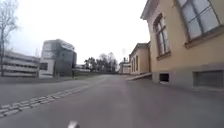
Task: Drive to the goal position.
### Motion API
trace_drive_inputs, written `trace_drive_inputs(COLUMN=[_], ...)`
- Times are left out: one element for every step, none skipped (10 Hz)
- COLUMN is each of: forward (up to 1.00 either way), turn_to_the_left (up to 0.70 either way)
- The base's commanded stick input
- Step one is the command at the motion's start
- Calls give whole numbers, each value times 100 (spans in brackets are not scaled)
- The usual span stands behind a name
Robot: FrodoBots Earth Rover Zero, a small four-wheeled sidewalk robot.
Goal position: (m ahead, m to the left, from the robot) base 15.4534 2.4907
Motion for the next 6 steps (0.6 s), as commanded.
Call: trace_drive_inputs(forward=[100,100,100,100,100,100], turn_to_the_left=[0,0,0,0,0,0])
